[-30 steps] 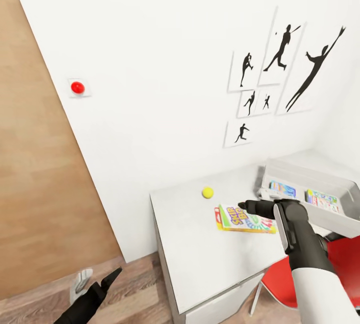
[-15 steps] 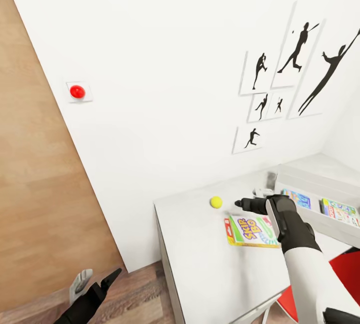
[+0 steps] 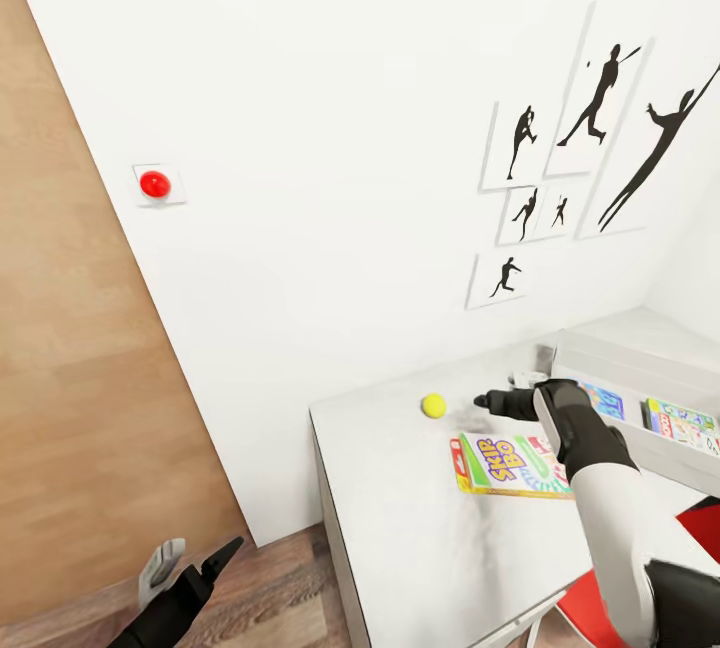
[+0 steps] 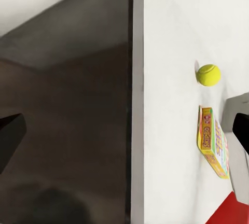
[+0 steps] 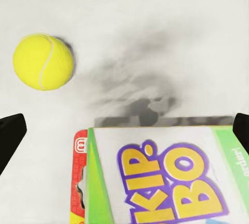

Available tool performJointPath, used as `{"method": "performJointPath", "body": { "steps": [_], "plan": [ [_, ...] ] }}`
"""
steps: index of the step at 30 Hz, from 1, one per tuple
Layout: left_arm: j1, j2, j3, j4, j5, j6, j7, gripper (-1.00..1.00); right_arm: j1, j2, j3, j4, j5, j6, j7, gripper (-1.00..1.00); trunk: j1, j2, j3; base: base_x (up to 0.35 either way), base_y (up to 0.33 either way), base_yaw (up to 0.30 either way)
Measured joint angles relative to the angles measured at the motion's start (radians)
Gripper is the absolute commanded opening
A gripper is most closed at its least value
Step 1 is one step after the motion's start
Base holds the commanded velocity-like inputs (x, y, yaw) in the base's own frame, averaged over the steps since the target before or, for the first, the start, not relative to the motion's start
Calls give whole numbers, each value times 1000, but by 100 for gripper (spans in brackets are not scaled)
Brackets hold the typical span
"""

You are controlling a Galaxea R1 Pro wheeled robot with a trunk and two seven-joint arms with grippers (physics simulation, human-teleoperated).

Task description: Put all the toys in the child's room - the three board games (two on the bed and one on the table), the two jigsaw puzzles on the table, and the tennis ball on the table - inside the toy box on the table in the child's room.

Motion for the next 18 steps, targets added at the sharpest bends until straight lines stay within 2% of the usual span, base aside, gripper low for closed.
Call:
{"method": "performJointPath", "body": {
  "steps": [3, 10, 11, 14, 18],
  "plan": [
    [0, 0, 0, 0, 0, 0, -1, 100, -34, -12, 0, 87, 0, -35, -3, 100, 0, 0, 0, 2, 1, 0],
    [0, 0, 0, 0, 0, 0, -1, 100, -89, -31, 2, 214, 0, -84, -15, 100, 0, 0, 0, 1, 0, 0],
    [0, 0, -1, 0, 0, 0, -2, 100, -120, -48, 3, 287, 0, -118, -36, 100, 0, 0, 0, 0, 0, 0],
    [0, 0, -1, 0, 0, 0, -1, 100, -143, -64, 4, 342, -1, -147, -57, 100, 0, 0, 0, 0, 0, 0],
    [0, -1, -1, 0, 0, 0, -2, 100, -152, -70, 5, 363, -3, -160, -64, 100, 0, 0, 0, 0, 0, 0]
  ]
}}
